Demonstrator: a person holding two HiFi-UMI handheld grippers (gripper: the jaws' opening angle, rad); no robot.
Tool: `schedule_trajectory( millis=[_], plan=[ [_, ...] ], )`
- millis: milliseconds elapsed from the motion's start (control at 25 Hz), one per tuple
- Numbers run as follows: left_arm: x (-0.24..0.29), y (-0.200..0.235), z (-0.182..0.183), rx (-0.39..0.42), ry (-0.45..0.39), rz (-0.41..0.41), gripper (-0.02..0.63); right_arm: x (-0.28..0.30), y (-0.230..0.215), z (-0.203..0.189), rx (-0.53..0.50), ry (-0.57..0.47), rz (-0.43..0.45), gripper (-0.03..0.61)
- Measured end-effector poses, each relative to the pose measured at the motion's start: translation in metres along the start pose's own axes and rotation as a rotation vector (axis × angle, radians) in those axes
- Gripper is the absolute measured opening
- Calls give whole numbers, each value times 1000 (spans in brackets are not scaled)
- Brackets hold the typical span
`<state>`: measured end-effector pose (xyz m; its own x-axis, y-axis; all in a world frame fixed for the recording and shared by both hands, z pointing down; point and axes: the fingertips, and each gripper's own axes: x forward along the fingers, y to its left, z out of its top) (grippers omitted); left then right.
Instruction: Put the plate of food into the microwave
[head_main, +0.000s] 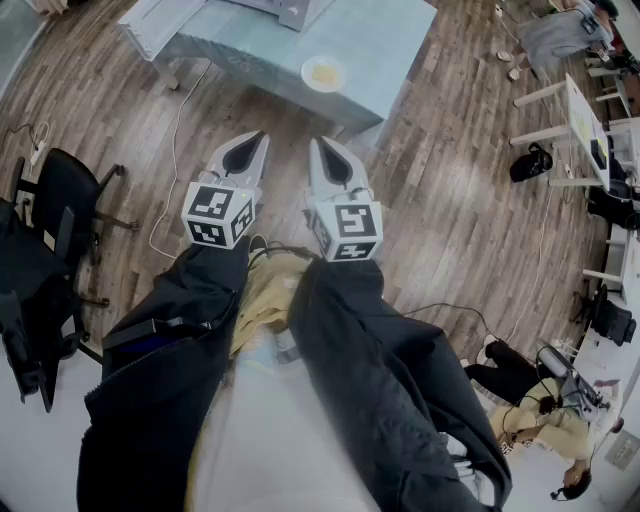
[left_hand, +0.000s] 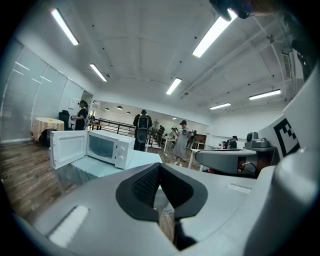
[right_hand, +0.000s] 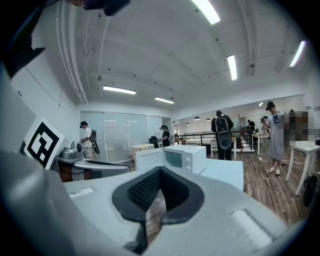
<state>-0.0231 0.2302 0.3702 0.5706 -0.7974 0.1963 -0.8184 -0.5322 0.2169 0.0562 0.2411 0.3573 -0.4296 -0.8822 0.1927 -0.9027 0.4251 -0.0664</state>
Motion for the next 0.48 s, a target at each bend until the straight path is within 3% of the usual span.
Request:
schedule_trajectory(
  millis=[480],
  plan=[
    [2,13,-8,-22,16,-20,2,8,5,-9,3,25,-26,-3]
  ],
)
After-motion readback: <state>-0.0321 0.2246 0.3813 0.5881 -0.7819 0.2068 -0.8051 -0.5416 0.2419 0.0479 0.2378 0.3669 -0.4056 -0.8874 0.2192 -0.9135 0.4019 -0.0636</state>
